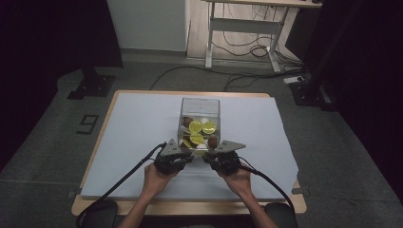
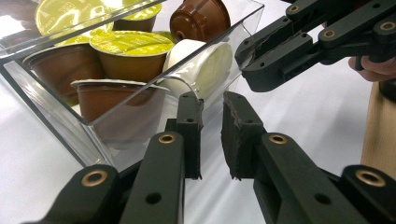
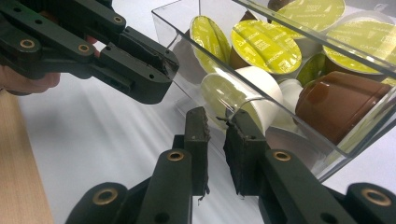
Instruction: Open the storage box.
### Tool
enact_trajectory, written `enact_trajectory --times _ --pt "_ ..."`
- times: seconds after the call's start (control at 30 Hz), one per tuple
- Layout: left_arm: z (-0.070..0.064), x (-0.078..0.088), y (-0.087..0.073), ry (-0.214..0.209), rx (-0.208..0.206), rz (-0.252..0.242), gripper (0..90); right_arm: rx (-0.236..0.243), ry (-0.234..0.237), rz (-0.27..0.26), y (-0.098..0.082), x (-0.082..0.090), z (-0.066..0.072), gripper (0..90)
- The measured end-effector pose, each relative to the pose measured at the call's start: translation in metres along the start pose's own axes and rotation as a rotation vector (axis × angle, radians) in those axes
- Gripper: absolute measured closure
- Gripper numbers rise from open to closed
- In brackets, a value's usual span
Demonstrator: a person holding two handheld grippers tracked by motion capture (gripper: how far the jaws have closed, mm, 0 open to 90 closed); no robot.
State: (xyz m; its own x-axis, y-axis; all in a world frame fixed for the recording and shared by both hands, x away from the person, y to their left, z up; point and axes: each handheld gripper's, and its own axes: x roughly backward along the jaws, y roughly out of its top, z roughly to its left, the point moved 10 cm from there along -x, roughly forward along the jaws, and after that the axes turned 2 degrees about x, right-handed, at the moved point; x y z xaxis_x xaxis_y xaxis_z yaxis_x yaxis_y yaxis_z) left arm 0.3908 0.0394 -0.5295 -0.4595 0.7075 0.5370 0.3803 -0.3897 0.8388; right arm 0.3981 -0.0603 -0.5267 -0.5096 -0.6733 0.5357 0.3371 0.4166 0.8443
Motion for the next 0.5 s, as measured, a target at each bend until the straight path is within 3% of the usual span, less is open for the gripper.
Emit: enact_trajectory --times 0.5 --pt "-0.013 0.007 -0.007 -0.022 0.011 -0.015 76.9 -0.003 0.016 -0.006 -0.006 0.008 0.013 78.1"
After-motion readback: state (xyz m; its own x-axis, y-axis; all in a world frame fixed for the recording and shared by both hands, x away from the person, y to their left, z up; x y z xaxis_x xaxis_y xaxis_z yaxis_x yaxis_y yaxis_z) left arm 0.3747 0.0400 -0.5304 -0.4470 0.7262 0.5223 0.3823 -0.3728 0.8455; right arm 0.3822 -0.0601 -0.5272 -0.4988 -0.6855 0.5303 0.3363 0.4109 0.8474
